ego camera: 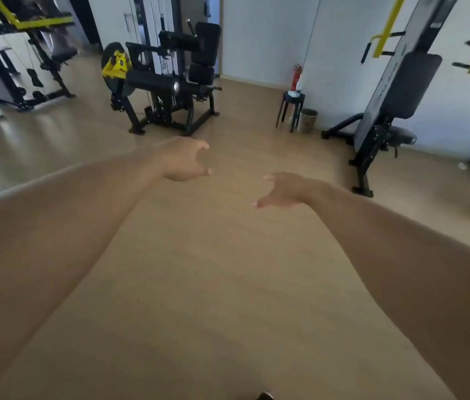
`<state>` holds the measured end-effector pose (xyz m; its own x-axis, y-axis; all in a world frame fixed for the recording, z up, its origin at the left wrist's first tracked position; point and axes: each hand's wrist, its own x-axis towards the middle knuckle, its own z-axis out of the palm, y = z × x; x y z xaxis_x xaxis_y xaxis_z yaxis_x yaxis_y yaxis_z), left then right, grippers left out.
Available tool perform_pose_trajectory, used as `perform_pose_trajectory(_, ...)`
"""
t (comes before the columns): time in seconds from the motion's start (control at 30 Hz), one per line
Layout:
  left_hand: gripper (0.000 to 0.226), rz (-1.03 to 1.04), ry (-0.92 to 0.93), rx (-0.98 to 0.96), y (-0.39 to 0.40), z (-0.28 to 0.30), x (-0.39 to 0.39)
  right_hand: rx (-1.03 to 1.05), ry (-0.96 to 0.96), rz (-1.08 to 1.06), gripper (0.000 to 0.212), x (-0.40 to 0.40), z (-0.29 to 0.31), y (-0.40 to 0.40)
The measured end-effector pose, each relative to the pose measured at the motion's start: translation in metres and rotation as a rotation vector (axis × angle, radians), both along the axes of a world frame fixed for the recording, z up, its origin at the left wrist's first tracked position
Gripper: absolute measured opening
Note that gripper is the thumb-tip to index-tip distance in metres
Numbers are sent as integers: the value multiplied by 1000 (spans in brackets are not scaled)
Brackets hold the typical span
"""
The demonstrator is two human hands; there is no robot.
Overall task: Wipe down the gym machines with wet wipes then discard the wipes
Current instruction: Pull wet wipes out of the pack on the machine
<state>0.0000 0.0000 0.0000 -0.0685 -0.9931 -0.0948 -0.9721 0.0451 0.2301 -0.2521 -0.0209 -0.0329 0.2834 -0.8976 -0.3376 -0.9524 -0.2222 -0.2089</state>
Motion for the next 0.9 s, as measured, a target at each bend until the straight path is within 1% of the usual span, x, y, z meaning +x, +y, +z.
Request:
perform_pose_trajectory(0.07,75,27,46,43,1,-16,-3,20,11,31,99,2,-16,-3)
perform_pose_trajectory(0.17,73,69,55,126,16,-53,-9,106,61,52,99,9,-54,-1)
perform_pose_trajectory(0.27,74,158,85,166,45,-93,-3,193,89,164,99,25,-88,-2)
perform_pose_trajectory(0.37,74,346,112,203,90,-130,17,250,85,314,99,55,-114,1)
perform_pose_trajectory(0.5,71,664,186,282,173,-154,39,317,134,545,103,110,-140,25)
perform_pose_trajectory(0.6,71,916,243,302,249,-172,49,378,164,728,103,156,-161,65)
perform_pose_trajectory(0.77,67,1330,375,300,377,-199,20,393,190,1073,90,205,-200,167)
perform_pose_trajectory(0.83,66,1427,443,297,422,-201,0,397,192,1221,88,216,-208,217)
perform_pose_trajectory(0.9,66,1459,469,256,461,-195,-13,364,165,1364,85,232,-207,269)
